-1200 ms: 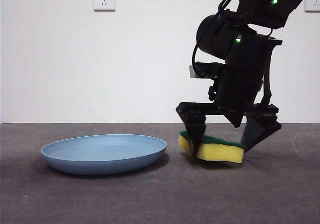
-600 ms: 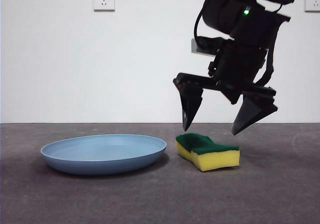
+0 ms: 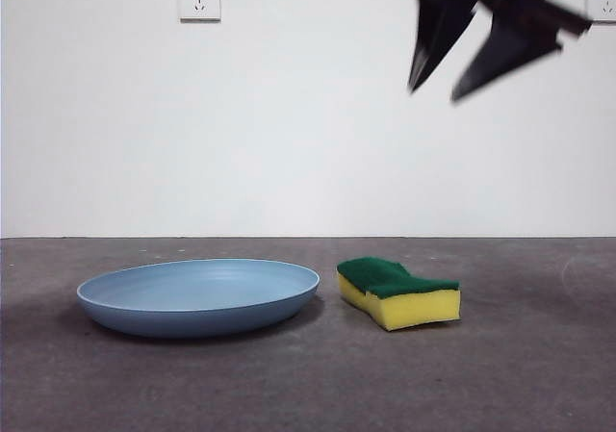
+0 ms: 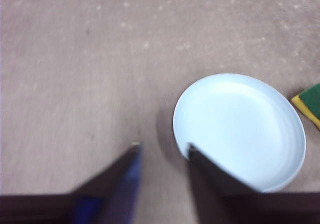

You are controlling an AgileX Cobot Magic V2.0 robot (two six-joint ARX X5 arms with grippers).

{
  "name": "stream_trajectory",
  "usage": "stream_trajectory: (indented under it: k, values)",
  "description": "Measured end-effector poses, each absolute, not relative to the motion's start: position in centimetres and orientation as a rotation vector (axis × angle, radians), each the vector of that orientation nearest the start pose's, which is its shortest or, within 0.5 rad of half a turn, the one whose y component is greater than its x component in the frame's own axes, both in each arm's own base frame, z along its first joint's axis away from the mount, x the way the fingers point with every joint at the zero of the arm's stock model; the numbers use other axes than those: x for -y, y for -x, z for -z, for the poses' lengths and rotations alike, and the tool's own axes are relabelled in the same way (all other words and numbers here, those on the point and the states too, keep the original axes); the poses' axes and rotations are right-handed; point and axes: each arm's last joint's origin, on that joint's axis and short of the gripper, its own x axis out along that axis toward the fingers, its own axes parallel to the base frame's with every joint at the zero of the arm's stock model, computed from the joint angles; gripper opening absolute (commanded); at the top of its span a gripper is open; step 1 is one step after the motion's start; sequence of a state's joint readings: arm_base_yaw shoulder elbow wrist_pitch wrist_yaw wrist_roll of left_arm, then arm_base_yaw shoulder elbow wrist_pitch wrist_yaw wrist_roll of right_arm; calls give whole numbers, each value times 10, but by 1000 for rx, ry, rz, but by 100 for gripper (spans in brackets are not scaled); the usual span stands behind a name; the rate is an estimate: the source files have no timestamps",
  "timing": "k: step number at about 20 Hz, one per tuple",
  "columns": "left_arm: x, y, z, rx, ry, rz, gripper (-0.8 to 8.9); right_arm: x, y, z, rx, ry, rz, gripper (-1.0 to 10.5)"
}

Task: Pick up the plate,pick up the cloth,clean the plate with the cloth

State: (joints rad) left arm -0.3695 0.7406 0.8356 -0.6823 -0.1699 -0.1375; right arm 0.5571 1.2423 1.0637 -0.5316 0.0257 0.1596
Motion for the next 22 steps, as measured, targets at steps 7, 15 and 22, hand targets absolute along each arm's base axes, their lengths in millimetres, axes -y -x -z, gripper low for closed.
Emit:
stream_trajectory:
  k: [7,15,22]
  values:
    - [50,-142,-321,-442,-13,189,-9,-111,-180,-339,-545,44,-479,-14]
    - [44,-127,-258,-309,66,198,-9,-78,-129,-294,-389,11,-447,-14]
    - [42,-119,-226,-348,119,209,-1,-69,-115,-272,-429,17,-442,-11]
